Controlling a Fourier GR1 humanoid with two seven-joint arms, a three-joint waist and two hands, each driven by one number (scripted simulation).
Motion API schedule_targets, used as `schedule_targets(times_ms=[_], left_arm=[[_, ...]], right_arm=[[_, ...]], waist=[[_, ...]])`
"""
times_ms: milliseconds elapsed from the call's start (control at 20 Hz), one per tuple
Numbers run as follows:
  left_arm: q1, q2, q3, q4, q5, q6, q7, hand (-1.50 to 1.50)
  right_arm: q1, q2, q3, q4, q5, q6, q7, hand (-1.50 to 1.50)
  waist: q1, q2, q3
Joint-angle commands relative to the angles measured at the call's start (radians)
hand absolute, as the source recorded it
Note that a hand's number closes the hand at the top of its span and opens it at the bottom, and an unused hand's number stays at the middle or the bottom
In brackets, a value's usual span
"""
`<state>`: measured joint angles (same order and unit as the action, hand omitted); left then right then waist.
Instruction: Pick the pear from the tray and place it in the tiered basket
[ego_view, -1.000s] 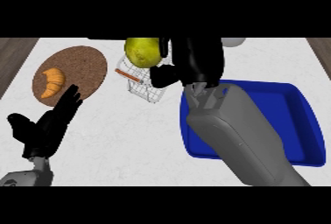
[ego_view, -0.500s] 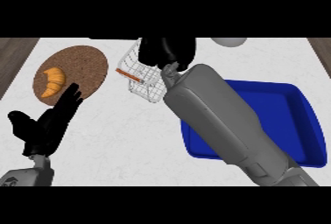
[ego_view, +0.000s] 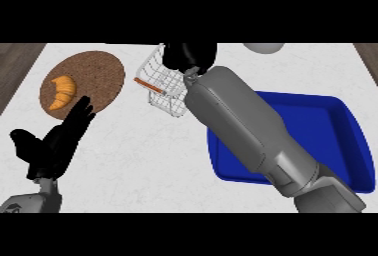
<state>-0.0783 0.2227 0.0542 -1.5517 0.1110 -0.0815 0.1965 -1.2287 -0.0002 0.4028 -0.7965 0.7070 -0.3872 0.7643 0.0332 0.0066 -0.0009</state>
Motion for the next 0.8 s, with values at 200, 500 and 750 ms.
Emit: schedule_targets(times_ms=[200,500,750], left_arm=[[-0.048,0.007,0.021,-0.011,0.022,-0.009,0.045,0.00],[-0.020,-0.009,-0.002,-0.061,0.005,-0.001,0.075,0.00],[-0.002,-0.041,-0.032,-0.042,-0.033,0.016,0.046,0.00]], right_arm=[[-0.053,0.000,0.001,0.198,0.001,-0.282,-0.094,1.50],[-0.100,0.000,0.072,0.260,-0.127,-0.336,-0.097,-1.50],[-0.103,0.000,0.077,0.281,-0.187,-0.348,-0.176,-1.50]], waist=[[0.014,0.009,0.000],[0.029,0.005,0.000],[0.020,0.005,0.000]])
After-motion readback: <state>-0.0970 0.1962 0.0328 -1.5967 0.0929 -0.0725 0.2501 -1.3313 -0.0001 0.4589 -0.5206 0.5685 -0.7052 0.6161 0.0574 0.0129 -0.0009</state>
